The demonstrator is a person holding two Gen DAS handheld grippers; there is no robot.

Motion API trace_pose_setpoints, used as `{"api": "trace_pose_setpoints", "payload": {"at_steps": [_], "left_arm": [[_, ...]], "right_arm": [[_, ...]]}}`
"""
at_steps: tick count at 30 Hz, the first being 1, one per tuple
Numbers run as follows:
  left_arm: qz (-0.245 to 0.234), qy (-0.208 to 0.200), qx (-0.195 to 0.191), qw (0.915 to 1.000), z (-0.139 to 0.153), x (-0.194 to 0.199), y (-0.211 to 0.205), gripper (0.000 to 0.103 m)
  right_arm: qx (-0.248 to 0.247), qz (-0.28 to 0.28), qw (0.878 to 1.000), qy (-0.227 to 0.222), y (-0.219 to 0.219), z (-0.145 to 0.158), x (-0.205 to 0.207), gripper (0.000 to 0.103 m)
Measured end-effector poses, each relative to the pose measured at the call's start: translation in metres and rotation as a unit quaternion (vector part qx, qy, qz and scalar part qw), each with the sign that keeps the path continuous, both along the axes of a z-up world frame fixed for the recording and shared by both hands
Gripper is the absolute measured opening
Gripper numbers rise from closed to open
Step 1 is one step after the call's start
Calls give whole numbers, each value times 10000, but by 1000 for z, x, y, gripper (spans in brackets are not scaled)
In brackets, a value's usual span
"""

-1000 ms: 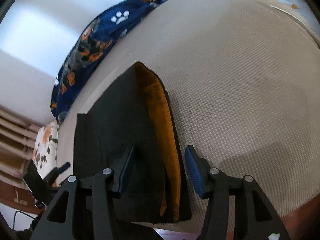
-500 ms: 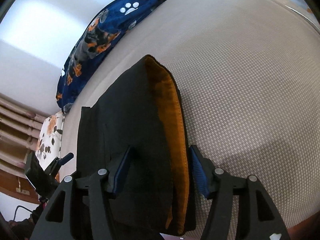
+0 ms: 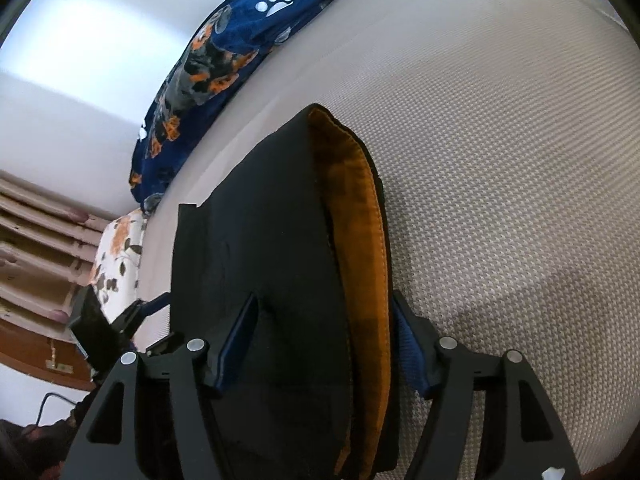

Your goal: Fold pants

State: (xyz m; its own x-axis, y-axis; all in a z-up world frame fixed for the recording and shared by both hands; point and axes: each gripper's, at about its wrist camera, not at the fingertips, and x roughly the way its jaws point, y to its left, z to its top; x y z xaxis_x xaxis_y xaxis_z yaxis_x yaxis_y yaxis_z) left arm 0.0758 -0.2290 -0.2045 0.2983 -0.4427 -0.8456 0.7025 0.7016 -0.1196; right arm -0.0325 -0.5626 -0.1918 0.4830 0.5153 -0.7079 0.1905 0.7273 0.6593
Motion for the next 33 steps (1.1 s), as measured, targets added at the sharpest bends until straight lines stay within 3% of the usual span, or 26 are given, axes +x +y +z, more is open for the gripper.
{"api": "trace_pose_setpoints", "payload": {"at_steps": [3, 7, 11, 16, 19, 23, 27, 30, 32, 33], "left_arm": [[40, 462, -296, 9985, -6, 10, 1, 87], [-204, 578, -401, 9973, -5, 13, -8, 87], [-462, 891, -744, 9922, -4, 22, -19, 87], [-339, 1634, -1492, 9746, -5, 48, -10, 84], [-438, 1695, -1390, 9747, -3, 50, -8, 79], [-482, 1843, -1272, 9734, -1, 49, -1, 79], [-470, 2283, -1605, 9591, -5, 50, 2, 79], [-511, 2272, -1709, 9574, -6, 50, -7, 79], [-424, 2052, -1723, 9625, -5, 49, -6, 69], [-285, 1864, -1610, 9688, -6, 48, -7, 51]], "right_arm": [[149, 95, 9998, -34, -3, -2, 0, 64], [523, 108, 9985, -70, -10, -7, -1, 64], [802, 128, 9966, -127, -9, -12, 0, 64], [1013, 217, 9945, -136, -11, -16, 1, 64], [1072, 308, 9937, -55, -13, -16, 3, 62], [1177, 475, 9918, 169, -17, -18, 7, 60], [1176, 628, 9910, 136, -14, -17, 10, 63], [1206, 532, 9913, 3, -12, -18, 8, 63], [1156, 441, 9923, -28, -10, -17, 8, 63], [1101, 409, 9931, -44, -8, -16, 8, 60]]}}
